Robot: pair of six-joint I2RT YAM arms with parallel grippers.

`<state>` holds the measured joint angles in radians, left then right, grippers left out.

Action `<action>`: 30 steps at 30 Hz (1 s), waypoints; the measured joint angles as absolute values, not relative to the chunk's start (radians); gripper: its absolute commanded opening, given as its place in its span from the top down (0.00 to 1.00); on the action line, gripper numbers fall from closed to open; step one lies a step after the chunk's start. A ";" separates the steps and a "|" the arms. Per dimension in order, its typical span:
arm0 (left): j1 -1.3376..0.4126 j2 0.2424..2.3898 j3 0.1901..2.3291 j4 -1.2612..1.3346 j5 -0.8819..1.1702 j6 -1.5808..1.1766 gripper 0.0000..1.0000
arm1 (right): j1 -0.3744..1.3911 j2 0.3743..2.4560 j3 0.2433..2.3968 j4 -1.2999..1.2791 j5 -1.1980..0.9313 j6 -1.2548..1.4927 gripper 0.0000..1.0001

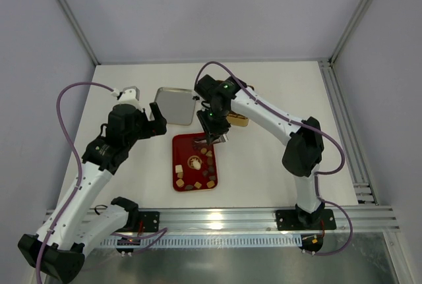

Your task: Pack the chocolate

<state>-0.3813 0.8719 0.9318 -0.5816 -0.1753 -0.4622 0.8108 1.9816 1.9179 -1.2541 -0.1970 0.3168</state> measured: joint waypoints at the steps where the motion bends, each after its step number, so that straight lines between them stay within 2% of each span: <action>1: -0.381 0.872 0.932 -0.582 -0.175 -0.462 0.00 | 0.811 1.987 1.925 -1.254 -0.199 0.316 0.68; 30: -0.381 0.872 0.932 -0.582 -0.176 -0.462 0.00 | 0.823 2.003 1.951 -1.249 -0.208 0.310 0.67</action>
<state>-0.3813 0.8719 0.9318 -0.5816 -0.1757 -0.4622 0.8234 2.0026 1.9507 -1.2491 -0.2085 0.3103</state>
